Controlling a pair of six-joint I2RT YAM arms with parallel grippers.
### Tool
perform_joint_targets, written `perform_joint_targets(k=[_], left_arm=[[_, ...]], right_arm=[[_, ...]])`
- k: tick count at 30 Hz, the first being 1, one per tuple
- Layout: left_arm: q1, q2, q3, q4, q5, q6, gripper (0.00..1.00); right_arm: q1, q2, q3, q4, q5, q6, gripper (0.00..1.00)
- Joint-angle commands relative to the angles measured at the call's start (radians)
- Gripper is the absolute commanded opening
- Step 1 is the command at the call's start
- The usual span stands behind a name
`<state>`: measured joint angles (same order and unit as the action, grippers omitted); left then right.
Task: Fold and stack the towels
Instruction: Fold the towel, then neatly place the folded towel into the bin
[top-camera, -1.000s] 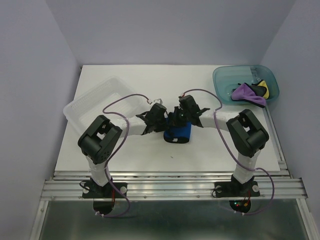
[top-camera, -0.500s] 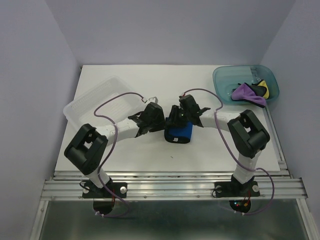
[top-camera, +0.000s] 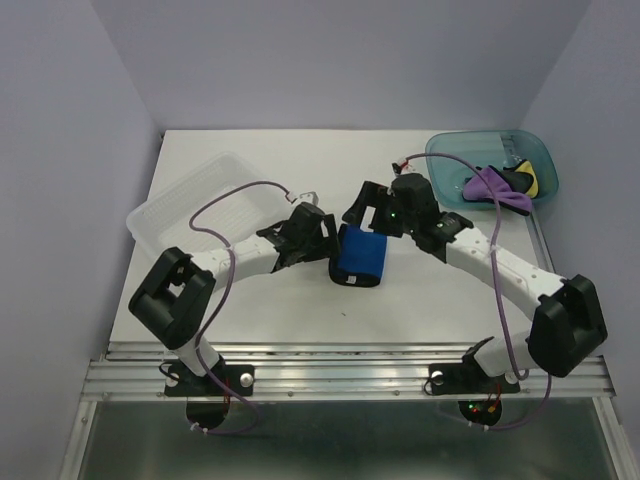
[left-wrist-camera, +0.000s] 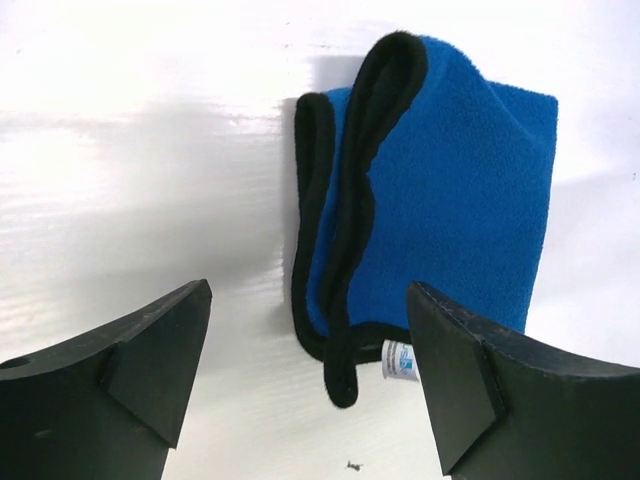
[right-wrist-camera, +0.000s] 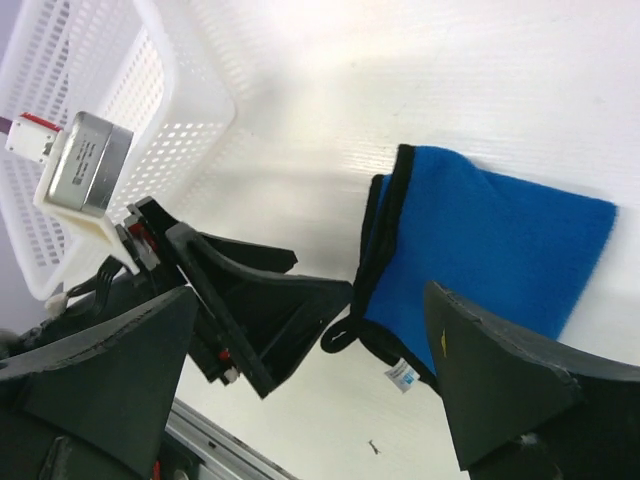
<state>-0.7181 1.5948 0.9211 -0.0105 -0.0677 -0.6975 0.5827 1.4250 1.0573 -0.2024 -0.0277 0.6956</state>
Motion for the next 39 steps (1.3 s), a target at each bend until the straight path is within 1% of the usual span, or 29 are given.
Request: perform_joint_targets(k=[1, 6, 10, 13, 16, 19, 22, 24, 26, 28, 30, 31, 32, 35, 37, 38, 39], left_arm=[[0.000, 0.060, 0.091, 0.033, 0.017, 0.078, 0.91], [0.005, 0.145, 0.185, 0.034, 0.028, 0.145, 0.90], [0.003, 0.201, 0.222, 0.012, -0.030, 0.164, 0.90], [0.002, 0.240, 0.243, 0.012, -0.021, 0.179, 0.89], [0.000, 0.267, 0.259, 0.012, -0.011, 0.185, 0.85], [-0.001, 0.304, 0.277, 0.012, -0.021, 0.167, 0.71], [-0.012, 0.329, 0.292, 0.012, -0.018, 0.161, 0.65], [-0.023, 0.336, 0.301, -0.011, -0.030, 0.161, 0.57], [-0.040, 0.347, 0.312, -0.019, -0.055, 0.159, 0.51], [-0.049, 0.353, 0.321, -0.031, -0.061, 0.156, 0.47], [-0.052, 0.358, 0.326, -0.037, -0.076, 0.153, 0.40], [-0.055, 0.361, 0.328, -0.042, -0.083, 0.154, 0.39], [-0.057, 0.366, 0.334, -0.052, -0.087, 0.153, 0.34], [-0.063, 0.369, 0.340, -0.066, -0.095, 0.154, 0.25], [-0.076, 0.363, 0.338, -0.068, -0.104, 0.162, 0.15], [-0.083, 0.360, 0.338, -0.071, -0.110, 0.164, 0.00], [-0.090, 0.356, 0.338, -0.072, -0.118, 0.167, 0.00]], right_arm=[[-0.027, -0.106, -0.086, -0.066, 0.129, -0.025, 1.00], [-0.034, -0.170, -0.146, -0.100, 0.182, -0.059, 1.00], [-0.040, -0.179, -0.158, -0.144, 0.227, -0.067, 1.00], [-0.046, -0.196, -0.183, -0.143, 0.233, -0.076, 1.00], [-0.052, -0.207, -0.197, -0.149, 0.250, -0.080, 1.00], [-0.060, -0.215, -0.212, -0.149, 0.268, -0.084, 1.00], [-0.063, -0.212, -0.215, -0.160, 0.301, -0.087, 1.00], [-0.069, -0.209, -0.217, -0.166, 0.317, -0.084, 1.00], [-0.075, -0.209, -0.221, -0.181, 0.360, -0.065, 1.00], [-0.081, -0.213, -0.224, -0.181, 0.368, -0.062, 1.00], [-0.090, -0.218, -0.232, -0.180, 0.368, -0.065, 1.00], [-0.092, -0.219, -0.233, -0.178, 0.371, -0.065, 1.00], [-0.098, -0.224, -0.235, -0.178, 0.370, -0.065, 1.00], [-0.107, -0.227, -0.244, -0.175, 0.373, -0.068, 1.00], [-0.112, -0.230, -0.249, -0.173, 0.374, -0.070, 1.00], [-0.115, -0.232, -0.250, -0.172, 0.374, -0.070, 1.00], [-0.118, -0.235, -0.253, -0.170, 0.376, -0.071, 1.00]])
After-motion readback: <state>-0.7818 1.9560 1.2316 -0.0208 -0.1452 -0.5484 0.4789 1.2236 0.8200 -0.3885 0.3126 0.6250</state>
